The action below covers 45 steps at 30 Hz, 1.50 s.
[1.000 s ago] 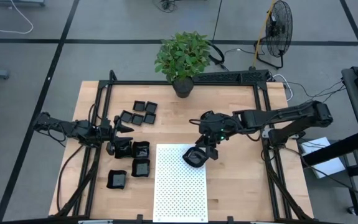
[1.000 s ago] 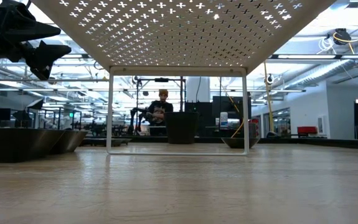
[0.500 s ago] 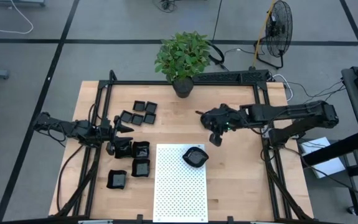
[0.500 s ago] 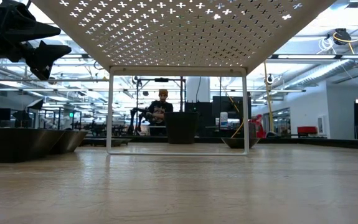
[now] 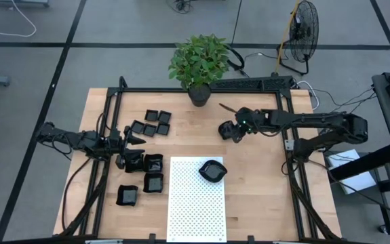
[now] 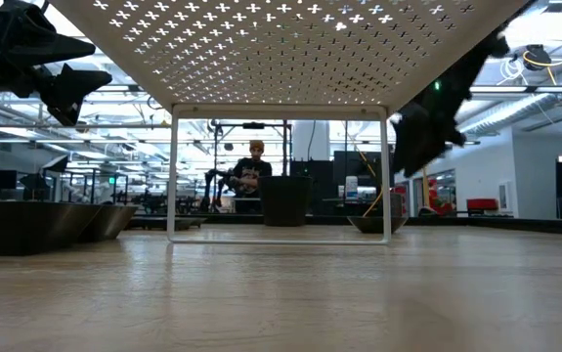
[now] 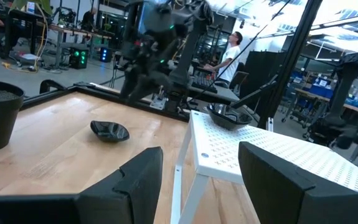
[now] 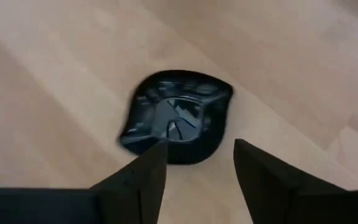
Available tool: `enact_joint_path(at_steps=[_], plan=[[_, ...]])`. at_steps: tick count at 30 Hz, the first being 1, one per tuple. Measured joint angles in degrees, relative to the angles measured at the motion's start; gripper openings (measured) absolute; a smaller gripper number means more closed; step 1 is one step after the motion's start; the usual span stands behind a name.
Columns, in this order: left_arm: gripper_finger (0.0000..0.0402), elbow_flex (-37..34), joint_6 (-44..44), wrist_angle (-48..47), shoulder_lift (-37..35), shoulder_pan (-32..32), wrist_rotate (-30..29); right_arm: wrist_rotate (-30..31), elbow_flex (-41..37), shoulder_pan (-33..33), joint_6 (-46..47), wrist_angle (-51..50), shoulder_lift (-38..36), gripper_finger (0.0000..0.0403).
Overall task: Pick & Place Mini shaped plates
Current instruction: Stack the leaf shaped plate on top of the leaf shaped plate on the shelf
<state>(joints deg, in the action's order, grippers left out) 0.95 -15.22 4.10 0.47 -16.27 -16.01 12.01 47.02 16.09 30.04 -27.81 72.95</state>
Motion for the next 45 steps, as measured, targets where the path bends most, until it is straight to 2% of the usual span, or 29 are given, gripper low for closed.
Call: enact_joint_path(at_steps=[5,10,12,21,32,45], plan=[[0.0214,0.0,-0.01,-0.02,0.0,0.02,-0.01,-0.34,-7.51,4.61,1.83,11.71,0.02,0.0174],[0.0214,0.0,-0.01,-0.01,0.0,0.0,0.0,-6.5,-14.51,7.93,2.46,24.95,0.02,0.0166],[0.0214,0.0,-0.01,0.0,0.0,0.01,0.0,-7.73,-16.21,8.39,2.99,27.39,0.02,0.0165],[0.0214,0.0,0.0,-0.01,0.0,0.02,0.0,-7.58,-18.66,8.66,4.69,27.23,0.39,0.0165],[0.0214,0.0,-0.01,0.0,0.0,0.0,0.0,-7.57,-18.68,8.66,4.84,32.29,6.27,0.0165],[0.0214,0.0,-0.01,-0.02,0.0,0.01,0.0,-7.57,-18.68,8.58,4.81,32.32,6.38,0.0164]])
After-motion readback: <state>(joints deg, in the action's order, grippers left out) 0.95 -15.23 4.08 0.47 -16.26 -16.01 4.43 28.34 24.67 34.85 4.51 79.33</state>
